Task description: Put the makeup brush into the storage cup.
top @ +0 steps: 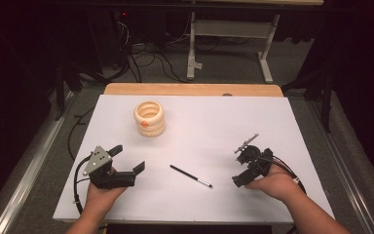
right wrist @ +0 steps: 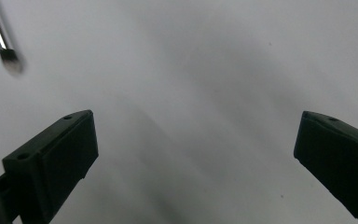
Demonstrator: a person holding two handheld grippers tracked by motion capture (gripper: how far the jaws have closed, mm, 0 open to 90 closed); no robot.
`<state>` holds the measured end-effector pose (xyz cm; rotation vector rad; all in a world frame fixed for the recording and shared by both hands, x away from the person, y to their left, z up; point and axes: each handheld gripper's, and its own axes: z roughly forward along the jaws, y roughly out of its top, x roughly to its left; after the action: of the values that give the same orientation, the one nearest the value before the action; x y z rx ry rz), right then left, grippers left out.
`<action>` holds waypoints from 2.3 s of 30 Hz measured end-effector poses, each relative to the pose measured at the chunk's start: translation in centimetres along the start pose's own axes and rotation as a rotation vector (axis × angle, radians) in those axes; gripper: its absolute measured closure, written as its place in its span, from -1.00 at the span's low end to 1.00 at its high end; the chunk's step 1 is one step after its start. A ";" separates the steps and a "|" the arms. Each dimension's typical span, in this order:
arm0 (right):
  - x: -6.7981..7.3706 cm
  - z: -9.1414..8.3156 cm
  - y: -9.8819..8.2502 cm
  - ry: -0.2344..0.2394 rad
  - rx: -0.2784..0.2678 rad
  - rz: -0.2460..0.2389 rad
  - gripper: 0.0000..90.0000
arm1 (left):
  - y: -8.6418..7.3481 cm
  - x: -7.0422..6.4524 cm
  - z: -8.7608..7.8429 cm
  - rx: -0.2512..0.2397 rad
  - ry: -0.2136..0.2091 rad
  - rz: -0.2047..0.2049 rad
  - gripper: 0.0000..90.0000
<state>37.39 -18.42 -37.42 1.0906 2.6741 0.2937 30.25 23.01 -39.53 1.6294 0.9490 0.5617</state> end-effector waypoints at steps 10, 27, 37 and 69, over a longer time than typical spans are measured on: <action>2.2 0.1 3.0 0.030 0.011 -0.082 -0.88 | 0.0 0.0 0.0 0.003 -0.003 0.006 -0.99; 6.5 1.9 6.2 0.090 0.009 -0.229 -0.64 | 0.5 -0.1 -0.5 -0.022 -0.004 0.033 -0.99; 7.7 2.3 6.9 0.113 0.021 -0.257 -0.53 | 0.5 -0.3 -0.4 -0.020 -0.005 0.034 -0.99; 9.1 2.9 7.2 0.144 0.037 -0.353 0.72 | 0.4 -0.3 -0.1 -0.011 -0.012 0.032 -0.99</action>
<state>36.70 -6.65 -39.46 0.6070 2.9433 0.2656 30.09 22.85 -39.09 1.6394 0.9107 0.5774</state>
